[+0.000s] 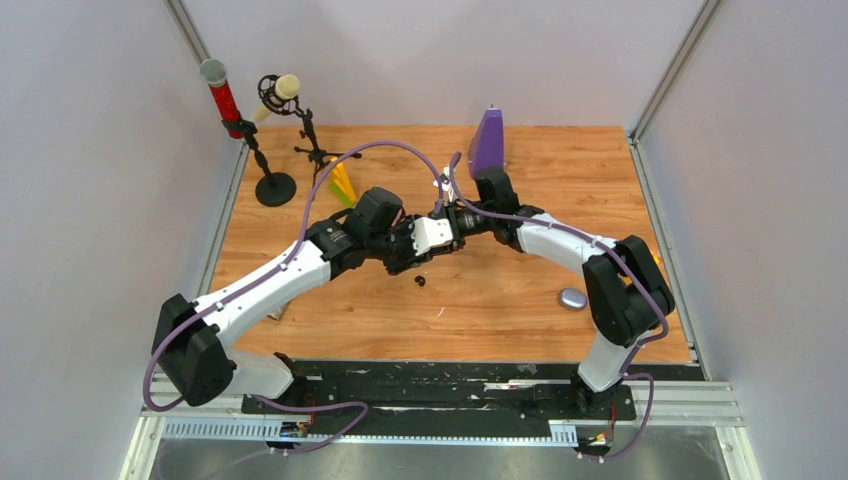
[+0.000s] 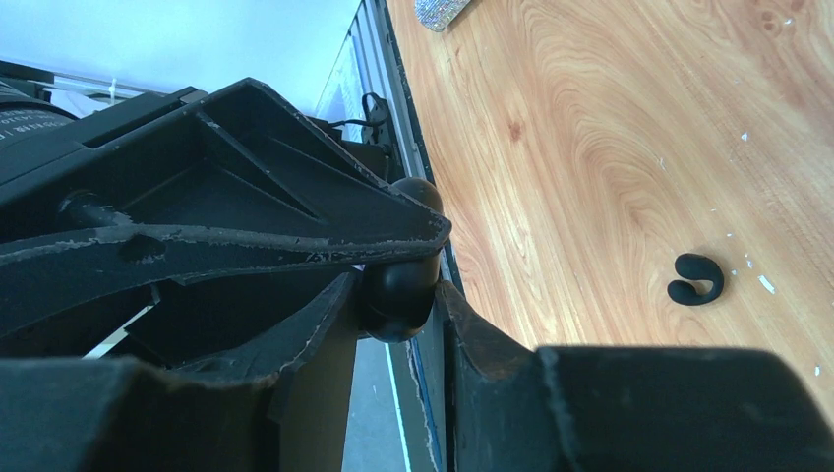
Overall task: Insert the wireless bluetooth earbuds into the charging case
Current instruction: Place the charging case at the center of the board.
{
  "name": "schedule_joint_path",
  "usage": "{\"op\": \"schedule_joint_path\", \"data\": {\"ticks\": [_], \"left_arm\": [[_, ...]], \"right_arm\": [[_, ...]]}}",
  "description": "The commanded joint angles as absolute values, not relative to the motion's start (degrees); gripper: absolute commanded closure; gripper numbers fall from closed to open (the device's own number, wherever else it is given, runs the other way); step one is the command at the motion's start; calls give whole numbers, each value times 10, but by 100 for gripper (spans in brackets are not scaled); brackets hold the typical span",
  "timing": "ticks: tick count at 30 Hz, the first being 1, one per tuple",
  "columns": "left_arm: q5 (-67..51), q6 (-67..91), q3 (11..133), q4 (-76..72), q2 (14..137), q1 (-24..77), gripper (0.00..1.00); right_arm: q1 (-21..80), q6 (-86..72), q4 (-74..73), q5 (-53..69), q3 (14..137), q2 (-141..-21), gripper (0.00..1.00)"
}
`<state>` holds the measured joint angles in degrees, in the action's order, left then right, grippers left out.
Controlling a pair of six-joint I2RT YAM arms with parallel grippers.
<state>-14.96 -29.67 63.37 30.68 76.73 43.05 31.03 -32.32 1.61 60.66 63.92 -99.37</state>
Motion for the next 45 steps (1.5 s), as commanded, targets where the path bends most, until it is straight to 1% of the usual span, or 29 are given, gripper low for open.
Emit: {"op": "schedule_joint_path", "data": {"ticks": [1,2,4,5,6,8,9,10,11,13,17,20,23,25,28,31,39,45], "left_arm": [[-158,-284,637,281,762,434,57],[-157,-284,637,281,762,435,56],[-157,-283,636,281,761,435,51],[-156,-283,635,280,760,434,47],[-153,-283,634,279,760,435,45],[-151,-283,633,278,759,434,38],[-151,-283,632,279,758,435,30],[-150,-284,632,279,757,434,26],[-150,-285,632,280,755,435,14],[-151,-291,628,283,751,434,2],[-158,-307,625,297,738,434,0],[-181,-316,626,321,709,420,0],[-279,-313,640,357,680,378,0],[-334,-305,648,368,660,331,0],[-358,-286,641,355,634,310,0],[-360,-268,640,345,635,305,0],[-423,-225,655,338,661,297,0],[-481,-219,660,347,678,297,0]], "right_arm": [[315,-304,32,616,662,-997,74],[315,-302,31,616,663,-997,77],[315,-299,30,616,663,-995,84],[315,-299,29,616,663,-994,87],[316,-298,29,615,664,-993,90],[316,-295,27,615,664,-992,94],[316,-293,26,615,664,-991,95],[316,-290,25,615,665,-990,96],[316,-287,22,615,666,-989,96],[314,-278,15,614,669,-987,96],[302,-250,-7,615,674,-986,97],[279,-186,-65,619,684,-983,99],[246,-106,-130,620,687,-968,100],[226,-68,-150,623,680,-948,100],[216,-8,-185,620,679,-909,100],[218,47,-212,620,668,-868,100],[243,189,-215,592,562,-727,100],[246,197,-169,592,518,-679,100]]}}
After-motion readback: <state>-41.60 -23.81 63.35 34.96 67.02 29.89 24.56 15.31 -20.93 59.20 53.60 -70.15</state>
